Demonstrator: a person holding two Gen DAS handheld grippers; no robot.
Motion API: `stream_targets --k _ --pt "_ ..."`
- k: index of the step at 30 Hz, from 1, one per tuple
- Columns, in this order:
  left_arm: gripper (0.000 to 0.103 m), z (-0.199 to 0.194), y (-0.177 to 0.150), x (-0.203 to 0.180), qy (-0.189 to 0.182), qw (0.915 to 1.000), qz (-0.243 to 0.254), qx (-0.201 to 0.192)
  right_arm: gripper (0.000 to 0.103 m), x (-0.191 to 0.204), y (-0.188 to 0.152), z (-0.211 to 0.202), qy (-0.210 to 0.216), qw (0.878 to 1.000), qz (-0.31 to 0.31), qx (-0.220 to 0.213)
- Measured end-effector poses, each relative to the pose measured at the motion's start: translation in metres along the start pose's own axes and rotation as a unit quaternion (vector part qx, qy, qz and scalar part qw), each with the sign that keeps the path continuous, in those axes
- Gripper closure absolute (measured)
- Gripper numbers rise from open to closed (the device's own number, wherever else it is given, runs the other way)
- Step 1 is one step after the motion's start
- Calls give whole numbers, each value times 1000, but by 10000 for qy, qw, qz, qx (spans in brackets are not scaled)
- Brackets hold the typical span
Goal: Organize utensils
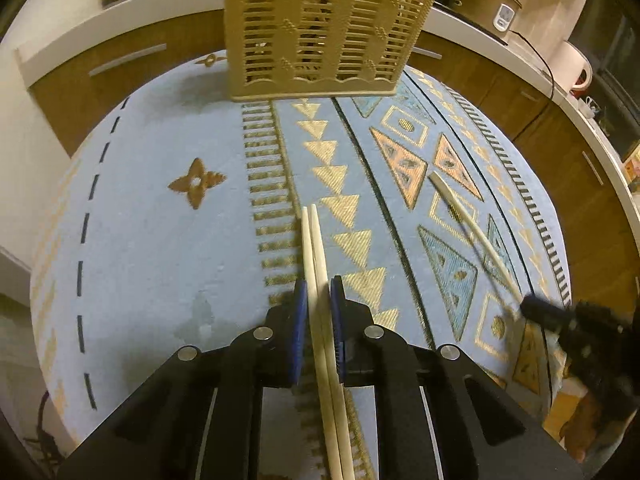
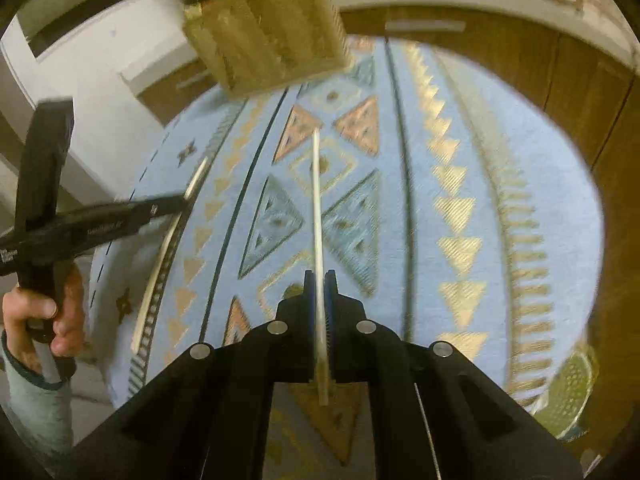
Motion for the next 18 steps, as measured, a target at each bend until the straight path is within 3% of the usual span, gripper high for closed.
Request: stream_targets --k 4,7,11,14,16,17,18 --pt "92 10 2 3 -48 10000 5 86 94 -1 19 -1 328 9993 178 33" --pt "90 11 4 1 -27 9999 108 90 94 -1 36 8 169 9998 -6 136" --pt "73 10 6 2 -147 9996 163 191 92 4 53 18 219 9988 -283 346" --pt "67 11 11 5 -270 9992 106 261 82 5 63 24 306 9979 -356 438" --pt "67 12 12 6 -310 9990 93 304 72 3 65 27 331 9977 -363 475" --pt "67 13 12 6 -308 9989 116 324 60 2 65 29 355 9976 -338 494" --pt "67 13 12 5 -294 9989 141 336 57 0 65 30 372 9976 -319 485"
Point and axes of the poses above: each gripper's, at about its wrist camera, not at the fingertips, and z roughly the way its jaws point, x to its left, y to its top, the point moved 6 cm from there along z, roughly the way its jaws point, and after that the axes turned 5 degrees about -z, right-handed, at the moved point
